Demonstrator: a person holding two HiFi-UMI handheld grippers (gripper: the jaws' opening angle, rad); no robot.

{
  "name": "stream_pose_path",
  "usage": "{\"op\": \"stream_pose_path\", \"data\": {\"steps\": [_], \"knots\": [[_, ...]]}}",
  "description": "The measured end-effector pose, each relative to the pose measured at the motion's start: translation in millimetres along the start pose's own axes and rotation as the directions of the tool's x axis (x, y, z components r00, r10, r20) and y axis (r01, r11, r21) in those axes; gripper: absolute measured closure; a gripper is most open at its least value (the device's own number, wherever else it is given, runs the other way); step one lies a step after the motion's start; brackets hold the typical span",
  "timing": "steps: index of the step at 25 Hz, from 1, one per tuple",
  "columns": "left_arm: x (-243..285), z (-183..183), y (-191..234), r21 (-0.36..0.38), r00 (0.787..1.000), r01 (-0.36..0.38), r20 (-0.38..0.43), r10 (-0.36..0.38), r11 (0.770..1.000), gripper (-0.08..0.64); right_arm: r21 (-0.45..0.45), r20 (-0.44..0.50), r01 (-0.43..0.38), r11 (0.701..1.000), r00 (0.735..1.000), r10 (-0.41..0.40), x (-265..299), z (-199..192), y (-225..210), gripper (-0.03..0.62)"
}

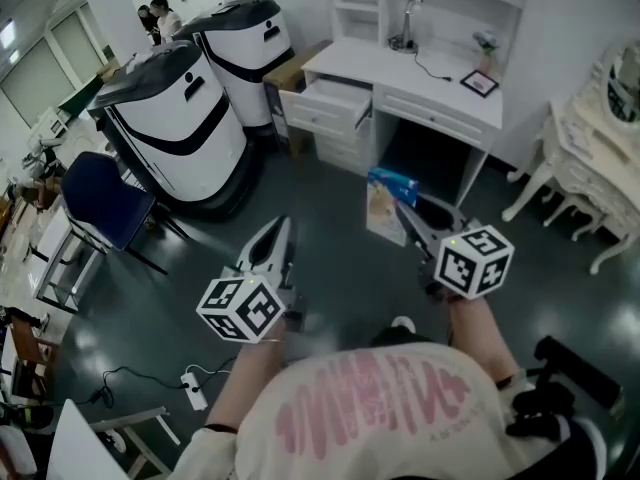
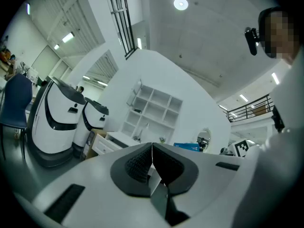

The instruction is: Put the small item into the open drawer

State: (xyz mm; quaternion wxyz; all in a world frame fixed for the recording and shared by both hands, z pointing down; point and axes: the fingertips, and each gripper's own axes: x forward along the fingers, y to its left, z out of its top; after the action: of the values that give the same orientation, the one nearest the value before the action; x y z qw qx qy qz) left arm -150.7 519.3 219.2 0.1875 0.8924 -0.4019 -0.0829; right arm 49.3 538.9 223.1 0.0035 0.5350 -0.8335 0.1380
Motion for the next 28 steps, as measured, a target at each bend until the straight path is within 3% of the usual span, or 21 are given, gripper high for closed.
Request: {"op": "stream_pose_path", "data": {"steps": [4,10,20,28], "knots": [[11,0,9,-0.014,1.0,-0.011,0.001,0.011,1.0,0.528,-0.015,-0.022,0.0,1.0,1.0,0.0,14,2,-7,0.485],[73,6,39,-0.014,0.999,-0.032,0.018,0.032,0.999,0.528,0.0,-0.028,-0.03,1.0,0.999,0.03,70,11,-56,0.483],[194,43,63,0.011,0.994,-0.07,0.082,0.069,0.997,0.528,-0.031,-0.021,-0.111,0.993,0.994,0.11,165,68,-146,0.483],[243,50,78,0.007,0.984,-0.101,0.146,0.099,0.995,0.528,-0.027,0.018,-0.149,0.988,0.989,0.149,213,92,-201,0.483]]}}
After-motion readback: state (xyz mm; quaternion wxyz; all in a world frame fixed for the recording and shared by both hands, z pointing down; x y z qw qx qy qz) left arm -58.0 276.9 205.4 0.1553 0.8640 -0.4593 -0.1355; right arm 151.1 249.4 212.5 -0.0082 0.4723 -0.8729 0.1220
